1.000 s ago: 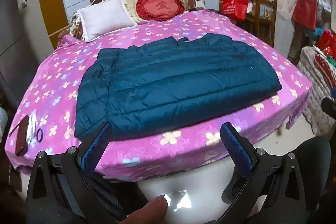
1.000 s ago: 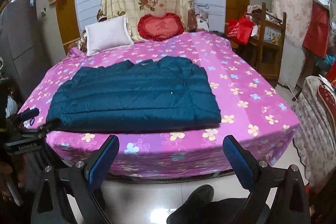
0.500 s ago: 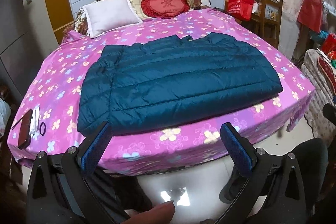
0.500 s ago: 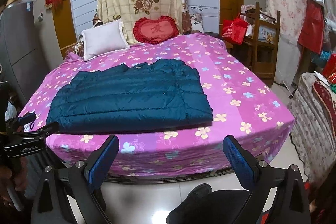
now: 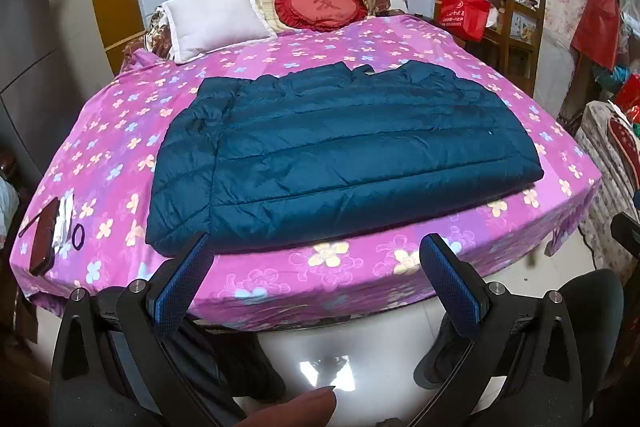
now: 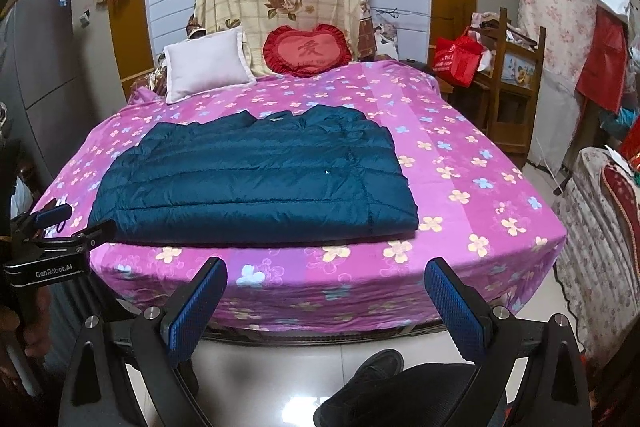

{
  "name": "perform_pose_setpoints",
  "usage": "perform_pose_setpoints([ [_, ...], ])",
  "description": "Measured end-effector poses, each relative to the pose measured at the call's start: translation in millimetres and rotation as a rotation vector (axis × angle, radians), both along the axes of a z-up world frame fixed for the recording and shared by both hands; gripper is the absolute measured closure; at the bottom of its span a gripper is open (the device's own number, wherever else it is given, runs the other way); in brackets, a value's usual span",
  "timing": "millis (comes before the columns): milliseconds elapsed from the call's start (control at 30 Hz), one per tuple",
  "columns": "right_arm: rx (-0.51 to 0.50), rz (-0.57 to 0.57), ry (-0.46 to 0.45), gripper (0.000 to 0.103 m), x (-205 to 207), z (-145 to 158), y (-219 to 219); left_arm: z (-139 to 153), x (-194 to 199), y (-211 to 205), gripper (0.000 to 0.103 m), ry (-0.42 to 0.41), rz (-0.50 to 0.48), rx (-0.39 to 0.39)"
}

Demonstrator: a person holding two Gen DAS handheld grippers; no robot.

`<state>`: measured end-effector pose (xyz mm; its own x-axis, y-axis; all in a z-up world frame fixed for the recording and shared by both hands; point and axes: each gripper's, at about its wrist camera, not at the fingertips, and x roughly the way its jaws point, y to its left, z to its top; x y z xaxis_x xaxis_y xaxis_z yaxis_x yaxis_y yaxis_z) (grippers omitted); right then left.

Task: Fold large clothes

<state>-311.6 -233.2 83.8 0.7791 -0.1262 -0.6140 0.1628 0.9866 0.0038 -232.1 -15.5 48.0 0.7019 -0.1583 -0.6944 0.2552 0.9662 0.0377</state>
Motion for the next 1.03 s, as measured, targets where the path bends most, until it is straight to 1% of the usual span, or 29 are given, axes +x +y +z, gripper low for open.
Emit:
perform_pose_setpoints([
  [533, 0.001, 0.004, 0.002, 0.005, 0.6, -1.7, 1.8, -3.2, 1.2, 3.3, 0.000, 0.011, 0.005, -0.002],
  [833, 0.000, 0.016, 0.011, 0.005, 2.4, -9.2, 2.4, -6.0, 3.5, 4.5, 0.000, 0.018, 0.005, -0.005],
  [933, -0.003, 0.020, 0.013, 0.005, 3.4, -8.4, 2.0, -7.2, 2.8, 4.2, 0.000, 0.016, -0.002, -0.018],
  [1033, -0.002, 0.020, 0.014, 0.005, 3.8, -7.8, 1.7, -8.0, 1.8, 3.5, 0.000, 0.002, 0.002, -0.013],
])
